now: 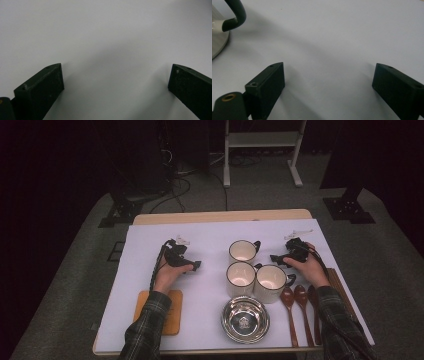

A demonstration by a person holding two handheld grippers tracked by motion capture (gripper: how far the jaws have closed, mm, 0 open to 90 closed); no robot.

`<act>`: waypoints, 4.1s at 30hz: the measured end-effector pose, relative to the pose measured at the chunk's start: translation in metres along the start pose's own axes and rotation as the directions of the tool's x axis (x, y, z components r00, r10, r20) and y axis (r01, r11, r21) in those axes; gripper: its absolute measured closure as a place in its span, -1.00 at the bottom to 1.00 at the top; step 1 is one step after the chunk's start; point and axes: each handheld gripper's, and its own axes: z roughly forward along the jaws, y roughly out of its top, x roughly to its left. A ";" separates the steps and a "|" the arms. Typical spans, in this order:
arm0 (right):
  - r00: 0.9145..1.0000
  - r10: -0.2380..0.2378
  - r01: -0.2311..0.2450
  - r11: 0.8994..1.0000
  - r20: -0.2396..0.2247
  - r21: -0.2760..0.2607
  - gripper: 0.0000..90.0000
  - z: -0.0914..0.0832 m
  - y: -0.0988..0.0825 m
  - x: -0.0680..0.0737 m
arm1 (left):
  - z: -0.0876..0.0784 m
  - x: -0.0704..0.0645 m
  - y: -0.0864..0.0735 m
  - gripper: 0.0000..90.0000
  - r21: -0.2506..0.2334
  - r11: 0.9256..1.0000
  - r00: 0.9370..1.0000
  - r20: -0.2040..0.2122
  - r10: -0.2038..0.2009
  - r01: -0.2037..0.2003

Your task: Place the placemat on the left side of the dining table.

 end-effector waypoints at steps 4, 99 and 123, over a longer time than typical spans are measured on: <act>1.000 0.000 0.000 1.000 0.000 0.000 -0.79 0.000 0.000 0.000 | 0.000 0.000 0.000 -1.00 0.001 1.000 1.000 -0.001 0.002 -0.002; 1.000 -0.009 0.009 1.000 0.007 -0.006 -0.78 0.000 -0.001 0.001 | -0.095 -0.018 -0.026 0.52 -0.009 0.991 0.983 0.123 -0.134 0.136; 1.000 -0.006 0.006 1.000 0.004 -0.004 -0.78 0.000 0.000 0.001 | -0.116 -0.020 -0.037 0.96 -0.015 0.986 0.977 0.133 -0.165 0.168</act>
